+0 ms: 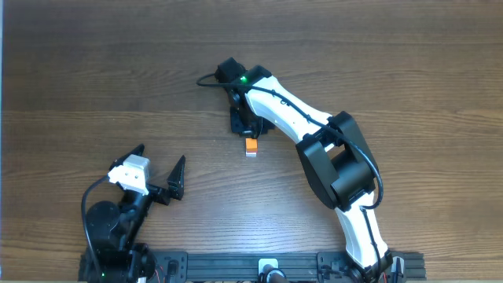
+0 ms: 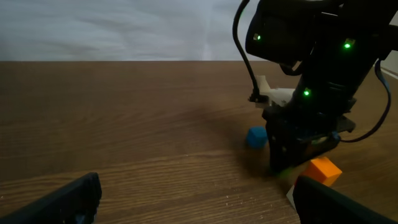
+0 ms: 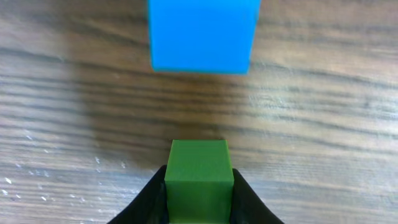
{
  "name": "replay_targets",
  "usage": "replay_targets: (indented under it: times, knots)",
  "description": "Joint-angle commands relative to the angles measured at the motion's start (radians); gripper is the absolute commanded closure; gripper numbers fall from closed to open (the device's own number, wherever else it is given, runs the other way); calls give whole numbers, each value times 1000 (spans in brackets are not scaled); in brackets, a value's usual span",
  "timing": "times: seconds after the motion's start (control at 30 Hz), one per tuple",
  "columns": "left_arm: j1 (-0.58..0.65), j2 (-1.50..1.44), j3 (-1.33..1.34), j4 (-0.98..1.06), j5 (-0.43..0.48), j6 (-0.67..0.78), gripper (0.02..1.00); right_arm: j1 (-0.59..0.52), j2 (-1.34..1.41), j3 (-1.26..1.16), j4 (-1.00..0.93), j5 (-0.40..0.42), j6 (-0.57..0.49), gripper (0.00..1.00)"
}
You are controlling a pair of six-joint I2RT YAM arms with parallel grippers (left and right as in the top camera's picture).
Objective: Stack Cubes
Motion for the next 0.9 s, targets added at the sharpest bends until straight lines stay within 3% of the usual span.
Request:
replay_targets:
  times: [0.03,0.47,0.9]
  knots:
    - [-5,-5,-6,0,-7,-11,25,3,4,63,-29,11,-5,991]
    - [-5,-5,-6,0,-7,-11,18,-2,-9,282,-210,29,-19,989]
    - [-5,-5,-6,0,-7,-11,18,15,-195,296,-398,55,-22,989]
